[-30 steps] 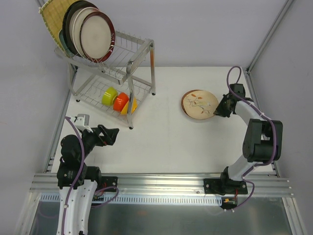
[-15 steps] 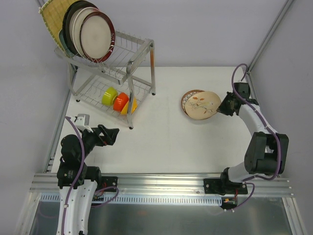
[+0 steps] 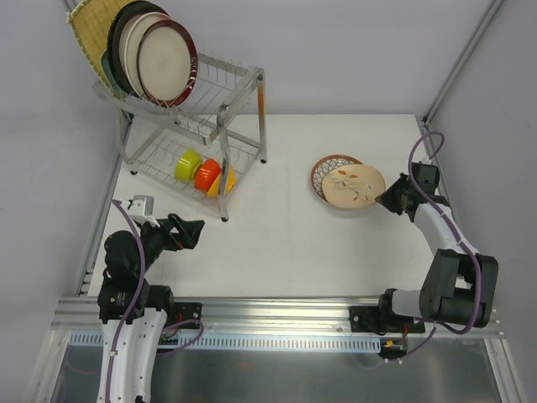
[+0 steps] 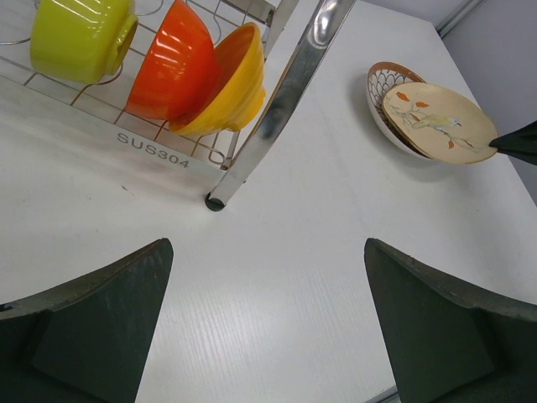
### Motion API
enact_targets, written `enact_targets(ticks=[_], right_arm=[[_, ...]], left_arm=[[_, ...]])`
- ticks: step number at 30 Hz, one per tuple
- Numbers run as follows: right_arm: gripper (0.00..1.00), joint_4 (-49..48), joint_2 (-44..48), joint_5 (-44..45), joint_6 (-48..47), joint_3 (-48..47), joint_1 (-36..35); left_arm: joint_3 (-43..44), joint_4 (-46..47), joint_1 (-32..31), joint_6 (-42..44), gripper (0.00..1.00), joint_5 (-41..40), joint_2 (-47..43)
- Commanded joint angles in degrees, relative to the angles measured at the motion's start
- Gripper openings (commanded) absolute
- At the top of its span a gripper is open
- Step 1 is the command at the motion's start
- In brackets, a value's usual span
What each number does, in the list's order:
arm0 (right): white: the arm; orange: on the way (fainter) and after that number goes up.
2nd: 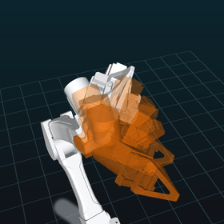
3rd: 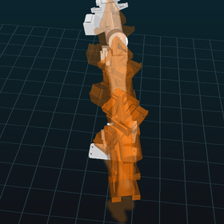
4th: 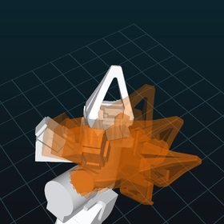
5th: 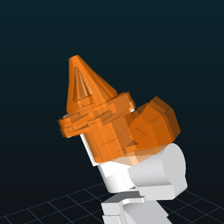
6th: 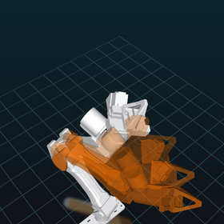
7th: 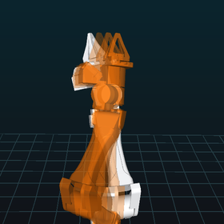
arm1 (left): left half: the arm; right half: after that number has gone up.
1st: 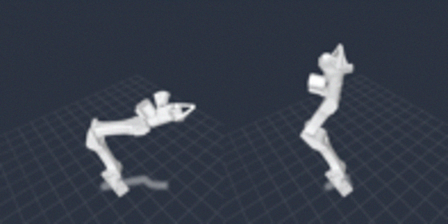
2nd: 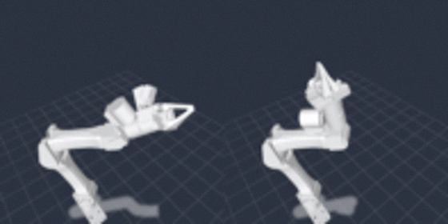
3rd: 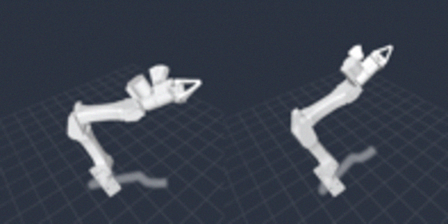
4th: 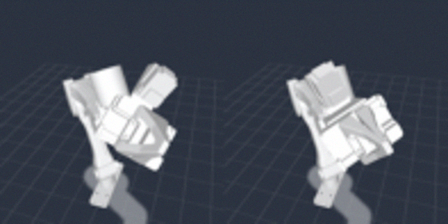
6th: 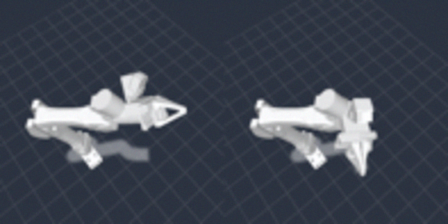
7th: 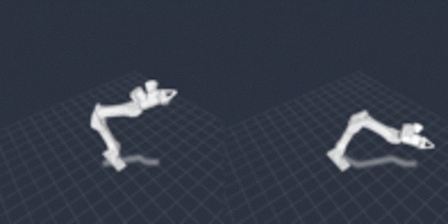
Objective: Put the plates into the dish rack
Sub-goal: Grab a plate with the right arm
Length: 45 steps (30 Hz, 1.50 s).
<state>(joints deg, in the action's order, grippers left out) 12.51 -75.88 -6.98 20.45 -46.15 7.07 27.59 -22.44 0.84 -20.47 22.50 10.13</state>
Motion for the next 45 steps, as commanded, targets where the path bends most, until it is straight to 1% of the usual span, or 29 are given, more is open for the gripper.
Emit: enact_targets(ticks=[1, 5, 15, 21, 25, 35, 40, 45], right_arm=[[0.01, -4.4, 1.7, -1.8, 0.9, 0.5, 0.5], [0.05, -5.0, 0.8, -2.0, 1.0, 1.2, 0.6], [0.08, -7.0, -1.6, -1.4, 1.4, 2.7, 0.9], [0.07, -8.7, -2.4, -3.1, 1.4, 3.0, 0.9], [0.01, -9.2, -2.3, -3.8, 1.4, 2.8, 0.9], [0.01, -10.5, 3.1, -6.4, 1.7, 2.0, 0.9], [0.01, -10.5, 6.2, -8.6, 2.0, 1.0, 0.9], [0.01, -10.3, 8.5, -9.6, 2.2, -0.3, 1.0]], left_arm=[[-0.1, 1.2, 0.5, -0.3, 0.99, 1.5, 0.4], [-0.1, 1.1, 0.6, -0.3, 0.99, 1.5, 0.6], [-0.1, 1.2, 0.6, -0.3, 0.99, 1.6, 0.9], [-0.1, 1.1, 0.6, -0.3, 0.99, 1.6, 1.0], [-0.1, 1.1, 0.6, -0.4, 0.99, 1.7, 1.0], [1.1, 1.2, -0.2, -1.6, 0.99, 1.9, 3.2], [3.3, 1.2, -0.5, -5.9, 0.99, 5.4, 4.7], [3.3, 1.4, -0.5, -14.5, 0.99, 9.2, 5.5]])
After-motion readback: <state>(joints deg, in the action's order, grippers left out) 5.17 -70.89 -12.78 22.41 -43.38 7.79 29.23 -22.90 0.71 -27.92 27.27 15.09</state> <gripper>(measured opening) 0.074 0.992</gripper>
